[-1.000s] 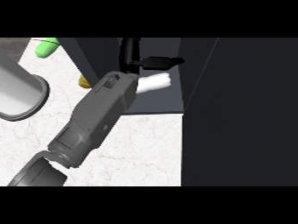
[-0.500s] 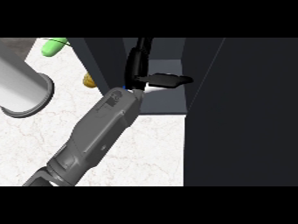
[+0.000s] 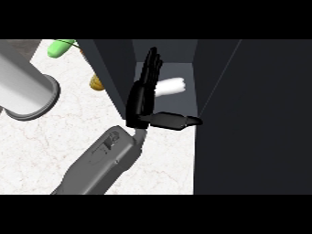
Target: Pick up the bottled water, place it into the cabinet and close the cabinet
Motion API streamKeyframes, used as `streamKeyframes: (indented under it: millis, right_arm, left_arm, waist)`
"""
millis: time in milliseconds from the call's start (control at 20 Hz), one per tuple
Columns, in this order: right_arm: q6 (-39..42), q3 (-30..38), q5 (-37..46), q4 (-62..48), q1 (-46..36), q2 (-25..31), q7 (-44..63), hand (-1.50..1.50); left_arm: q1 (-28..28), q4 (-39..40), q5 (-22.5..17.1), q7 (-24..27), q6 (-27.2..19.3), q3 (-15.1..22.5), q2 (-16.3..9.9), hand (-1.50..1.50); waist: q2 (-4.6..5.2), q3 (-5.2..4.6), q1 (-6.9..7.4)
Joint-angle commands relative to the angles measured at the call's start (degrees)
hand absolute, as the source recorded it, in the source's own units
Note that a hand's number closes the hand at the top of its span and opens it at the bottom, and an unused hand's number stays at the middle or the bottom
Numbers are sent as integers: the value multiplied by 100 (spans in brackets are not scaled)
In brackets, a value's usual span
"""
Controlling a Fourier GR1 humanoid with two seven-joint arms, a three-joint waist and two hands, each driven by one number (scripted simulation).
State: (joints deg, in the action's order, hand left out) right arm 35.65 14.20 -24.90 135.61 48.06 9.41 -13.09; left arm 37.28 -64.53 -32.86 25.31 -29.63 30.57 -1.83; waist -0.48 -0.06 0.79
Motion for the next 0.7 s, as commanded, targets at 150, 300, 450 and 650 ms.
streamKeyframes:
  millis: [150,300,450,650]
  right_arm:
    - [-77,-202,168,1180,424,-138,374,-150]
    - [78,-469,22,974,161,191,646,-150]
    - [463,-534,152,730,-64,708,703,150]
    - [709,-1057,434,1145,119,708,748,150]
  left_arm:
    - [-1234,-1685,206,-410,-324,475,-353,-150]
    - [-1779,-2349,336,-465,-443,756,-483,-150]
    - [-2183,-2753,278,-469,-284,773,-811,-150]
    - [-2650,-3258,342,-418,-336,729,-1110,-150]
  waist:
    - [-7,0,-69]
    - [13,0,-11]
    - [19,-1,50]
    - [15,-4,-33]
